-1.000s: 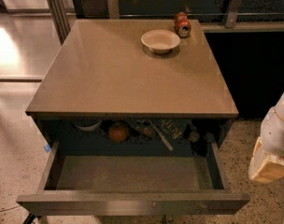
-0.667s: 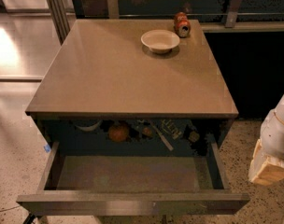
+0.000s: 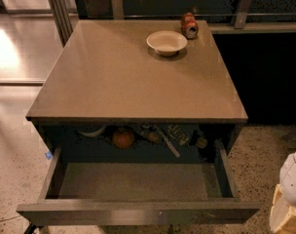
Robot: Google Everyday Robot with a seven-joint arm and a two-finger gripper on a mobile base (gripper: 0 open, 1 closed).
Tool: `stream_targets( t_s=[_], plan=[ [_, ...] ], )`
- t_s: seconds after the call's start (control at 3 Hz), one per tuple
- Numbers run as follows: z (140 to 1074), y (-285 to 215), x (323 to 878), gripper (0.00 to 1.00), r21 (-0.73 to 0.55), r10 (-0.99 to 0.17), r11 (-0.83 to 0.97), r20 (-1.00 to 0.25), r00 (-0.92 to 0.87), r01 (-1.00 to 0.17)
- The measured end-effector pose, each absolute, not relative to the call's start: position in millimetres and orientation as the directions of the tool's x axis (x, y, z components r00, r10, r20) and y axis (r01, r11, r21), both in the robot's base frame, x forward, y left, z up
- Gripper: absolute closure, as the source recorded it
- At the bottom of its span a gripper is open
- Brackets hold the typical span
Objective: Close top drawer
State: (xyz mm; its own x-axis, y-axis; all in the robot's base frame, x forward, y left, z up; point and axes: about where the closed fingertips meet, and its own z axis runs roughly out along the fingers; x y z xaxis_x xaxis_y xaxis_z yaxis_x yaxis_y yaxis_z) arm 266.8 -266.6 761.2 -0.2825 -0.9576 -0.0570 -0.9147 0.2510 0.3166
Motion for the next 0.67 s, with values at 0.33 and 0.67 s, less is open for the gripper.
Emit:
stream_targets(
  t_s=[0.33, 0.67],
  plan=[
    [742.5, -266.9, 237.0, 1.00, 0.364, -0.967, 0.223, -0.033, -0.252, -0.904],
    [740.2, -267.0, 234.5, 1.00, 0.368, -0.967, 0.223, -0.030, -0.252, -0.902]
  ],
)
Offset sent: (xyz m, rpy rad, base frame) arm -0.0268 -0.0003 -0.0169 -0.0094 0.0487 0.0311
